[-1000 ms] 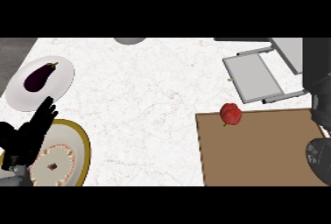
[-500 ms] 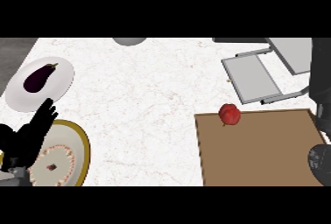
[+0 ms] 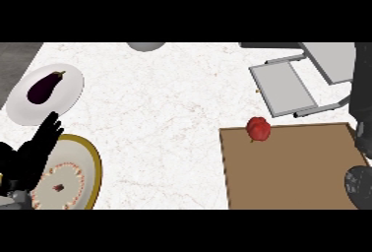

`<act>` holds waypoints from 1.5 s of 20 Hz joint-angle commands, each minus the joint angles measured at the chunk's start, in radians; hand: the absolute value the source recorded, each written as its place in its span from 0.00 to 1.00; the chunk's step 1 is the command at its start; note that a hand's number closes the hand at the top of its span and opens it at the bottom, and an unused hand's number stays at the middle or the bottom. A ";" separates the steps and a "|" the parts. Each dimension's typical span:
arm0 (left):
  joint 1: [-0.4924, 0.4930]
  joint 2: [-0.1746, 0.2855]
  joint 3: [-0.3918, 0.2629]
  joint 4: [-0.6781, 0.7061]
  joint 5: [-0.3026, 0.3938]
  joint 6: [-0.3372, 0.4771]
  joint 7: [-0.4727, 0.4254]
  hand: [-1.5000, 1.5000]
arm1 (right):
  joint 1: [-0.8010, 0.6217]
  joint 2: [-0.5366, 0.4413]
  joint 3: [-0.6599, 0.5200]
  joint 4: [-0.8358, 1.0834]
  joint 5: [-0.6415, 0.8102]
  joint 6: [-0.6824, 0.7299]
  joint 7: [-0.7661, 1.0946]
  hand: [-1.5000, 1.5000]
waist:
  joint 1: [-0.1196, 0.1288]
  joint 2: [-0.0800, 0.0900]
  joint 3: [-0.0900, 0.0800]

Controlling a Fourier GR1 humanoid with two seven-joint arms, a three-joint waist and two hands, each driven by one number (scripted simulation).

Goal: Pick the sweet potato from the tray and place it in the tiered shelf

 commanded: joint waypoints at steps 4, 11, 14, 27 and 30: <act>0.007 0.014 0.013 -0.032 0.012 -0.010 0.033 0.50 | 0.006 0.066 -0.046 -0.122 -0.081 -0.187 0.092 0.00 | -0.002 0.003 0.006; 0.009 -0.005 0.011 -0.017 -0.007 0.011 0.024 0.50 | -0.008 0.130 0.018 -0.374 -0.078 -0.157 0.065 0.00 | -0.019 -0.003 0.005; 0.035 0.007 0.032 -0.027 0.027 -0.020 0.024 0.50 | 0.013 0.212 0.077 -0.557 -0.039 -0.090 0.081 0.00 | -0.023 -0.008 0.005; 0.036 0.012 0.050 0.032 0.011 -0.017 -0.020 0.50 | -0.025 0.268 0.287 -1.145 0.208 0.561 0.153 0.00 | -0.056 -0.031 0.001; 0.034 0.012 0.034 0.020 -0.002 -0.011 0.013 0.50 | -0.067 0.268 0.356 -1.233 0.250 0.686 0.140 0.00 | -0.056 -0.040 0.000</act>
